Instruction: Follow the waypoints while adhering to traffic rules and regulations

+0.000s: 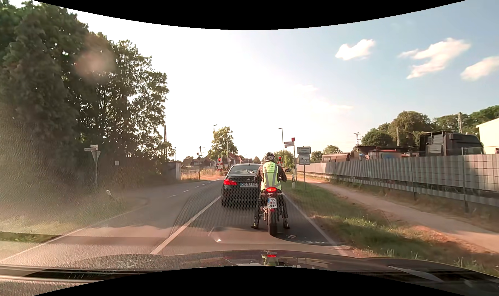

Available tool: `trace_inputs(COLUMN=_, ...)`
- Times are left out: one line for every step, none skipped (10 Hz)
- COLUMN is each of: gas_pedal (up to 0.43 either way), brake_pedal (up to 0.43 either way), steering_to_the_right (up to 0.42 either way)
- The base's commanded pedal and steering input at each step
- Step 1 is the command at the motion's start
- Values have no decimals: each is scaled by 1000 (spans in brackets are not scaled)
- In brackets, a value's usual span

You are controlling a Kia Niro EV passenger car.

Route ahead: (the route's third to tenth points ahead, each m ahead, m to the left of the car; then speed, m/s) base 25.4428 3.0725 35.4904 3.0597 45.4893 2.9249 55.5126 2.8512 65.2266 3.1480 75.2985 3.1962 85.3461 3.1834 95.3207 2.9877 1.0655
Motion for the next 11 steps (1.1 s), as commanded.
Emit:
trace_inputs(gas_pedal=0, brake_pedal=177, steering_to_the_right=-3)
trace_inputs(gas_pedal=0, brake_pedal=177, steering_to_the_right=-3)
trace_inputs(gas_pedal=0, brake_pedal=177, steering_to_the_right=-3)
trace_inputs(gas_pedal=0, brake_pedal=152, steering_to_the_right=-3)
trace_inputs(gas_pedal=0, brake_pedal=146, steering_to_the_right=-3)
trace_inputs(gas_pedal=0, brake_pedal=146, steering_to_the_right=-3)
trace_inputs(gas_pedal=0, brake_pedal=152, steering_to_the_right=-3)
trace_inputs(gas_pedal=0, brake_pedal=152, steering_to_the_right=-3)
trace_inputs(gas_pedal=0, brake_pedal=146, steering_to_the_right=-3)
trace_inputs(gas_pedal=0, brake_pedal=140, steering_to_the_right=-3)
trace_inputs(gas_pedal=0, brake_pedal=140, steering_to_the_right=-3)
